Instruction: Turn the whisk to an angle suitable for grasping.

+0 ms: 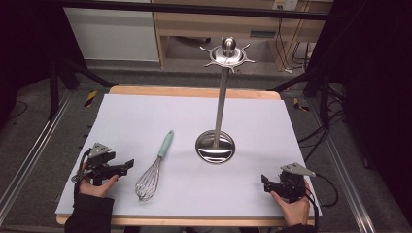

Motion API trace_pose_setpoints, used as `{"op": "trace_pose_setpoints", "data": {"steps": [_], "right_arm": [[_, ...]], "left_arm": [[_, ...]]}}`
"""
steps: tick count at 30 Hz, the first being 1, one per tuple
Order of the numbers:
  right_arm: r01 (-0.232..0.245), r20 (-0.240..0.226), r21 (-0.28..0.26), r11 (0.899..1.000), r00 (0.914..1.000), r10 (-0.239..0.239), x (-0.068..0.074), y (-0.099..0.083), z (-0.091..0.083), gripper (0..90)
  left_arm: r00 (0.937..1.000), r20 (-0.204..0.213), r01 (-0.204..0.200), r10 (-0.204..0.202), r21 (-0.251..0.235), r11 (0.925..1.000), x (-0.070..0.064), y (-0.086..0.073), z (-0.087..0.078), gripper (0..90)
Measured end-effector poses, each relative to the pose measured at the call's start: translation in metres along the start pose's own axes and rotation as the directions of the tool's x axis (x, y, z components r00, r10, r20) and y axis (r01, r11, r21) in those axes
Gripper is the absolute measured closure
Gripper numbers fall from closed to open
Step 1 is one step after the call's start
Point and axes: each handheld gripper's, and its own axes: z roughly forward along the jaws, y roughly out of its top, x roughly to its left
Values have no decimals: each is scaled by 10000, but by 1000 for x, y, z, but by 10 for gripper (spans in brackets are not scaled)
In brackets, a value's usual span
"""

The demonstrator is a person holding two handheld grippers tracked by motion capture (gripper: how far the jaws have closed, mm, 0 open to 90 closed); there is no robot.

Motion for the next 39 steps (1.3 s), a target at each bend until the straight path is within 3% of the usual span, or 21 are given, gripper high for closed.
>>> {"op": "trace_pose_setpoints", "data": {"steps": [15, 39], "right_arm": [[-32, -363, 152, 9999, 9993, 37, -2, -3, 0, 186], [36, -300, -65, 10000, 9995, -38, 3, -2, -4, 208]], "left_arm": [[9990, 432, -115, 115, -17, 9999, -19, 12, -8, 215], [9940, 837, -684, 699, -205, 9974, -44, 40, -14, 224]]}}
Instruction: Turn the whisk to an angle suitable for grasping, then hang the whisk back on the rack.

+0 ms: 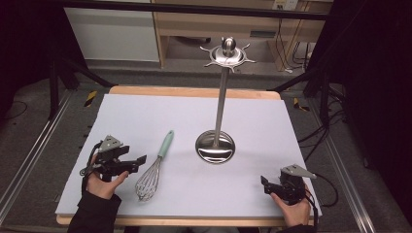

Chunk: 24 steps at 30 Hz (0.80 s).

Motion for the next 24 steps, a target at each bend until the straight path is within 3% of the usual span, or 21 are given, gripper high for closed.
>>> {"op": "trace_pose_setpoints", "data": {"steps": [11, 24], "right_arm": [[37, -11, -2, 10000, 10000, -37, 1, 0, -1, 213], [28, -68, -51, 10000, 10000, -28, 0, -1, -2, 227]], "left_arm": [[9997, 129, -208, 207, 51, 9998, -9, 20, 6, 214], [9975, -26, -704, 706, 498, 9963, -21, 45, 16, 207]]}}
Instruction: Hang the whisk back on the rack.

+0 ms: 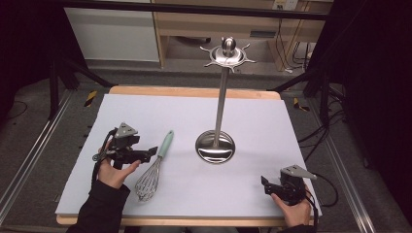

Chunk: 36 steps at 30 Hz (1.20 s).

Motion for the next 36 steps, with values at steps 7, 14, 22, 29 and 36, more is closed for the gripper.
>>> {"op": "trace_pose_setpoints", "data": {"steps": [7, 14, 22, 29, 36], "right_arm": [[26, -18, -13, 10000, 10000, -26, -1, 0, 0, 236], [-12, -55, 29, 10000, 10000, 12, 0, 0, 0, 237], [42, -19, 20, 10000, 10000, -42, 1, 1, 1, 238], [71, -26, 26, 10000, 10000, -71, 0, 1, 1, 239], [90, -61, 39, 10000, 9999, -90, 0, 1, 1, 242]], "left_arm": [[9999, -72, -148, 150, 158, 9998, -4, 9, 4, 209], [9995, -73, -293, 296, 426, 9987, -7, 15, 14, 208], [9993, -49, -374, 380, 910, 9951, -9, 17, 24, 220], [9988, -16, -492, 498, 1304, 9902, -10, 21, 33, 223], [9988, -48, -468, 484, 1789, 9827, -14, 24, 47, 244]]}}
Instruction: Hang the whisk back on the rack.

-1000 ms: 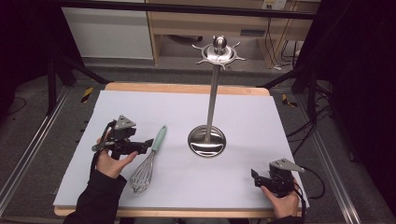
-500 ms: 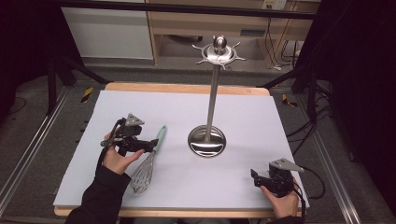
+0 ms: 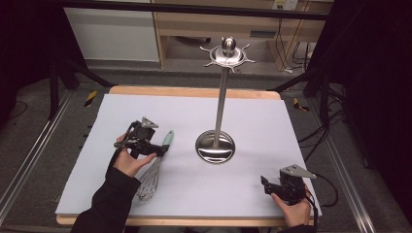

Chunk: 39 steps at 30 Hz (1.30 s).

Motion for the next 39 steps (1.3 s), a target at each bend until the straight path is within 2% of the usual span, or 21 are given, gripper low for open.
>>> {"op": "trace_pose_setpoints", "data": {"steps": [6, 7, 21, 28, 33, 39], "right_arm": [[7, -20, 2, 10000, 10000, -7, 0, 0, 0, 243], [9, -20, 5, 10000, 10000, -9, -1, 0, 0, 244], [77, -85, 78, 9999, 9999, -76, 0, 0, 1, 256], [125, -100, 121, 9998, 9999, -124, 0, 0, 2, 261], [142, -133, 124, 9998, 9998, -140, 0, 0, 2, 266], [73, -184, 198, 9998, 9998, -70, 1, 0, 2, 272]], "left_arm": [[10000, -1, 52, -52, 356, 9994, 0, 2, 9, 260], [10000, -28, 12, -10, 551, 9985, 0, 3, 12, 263], [9996, -108, 286, -275, 1242, 9918, 4, -1, 32, 340], [9989, -16, 471, -475, 1700, 9843, 7, -4, 42, 392], [9986, -57, 523, -523, 2165, 9749, 9, -6, 49, 434], [9973, -3, 715, -734, 2310, 9703, 10, -8, 55, 486]]}}
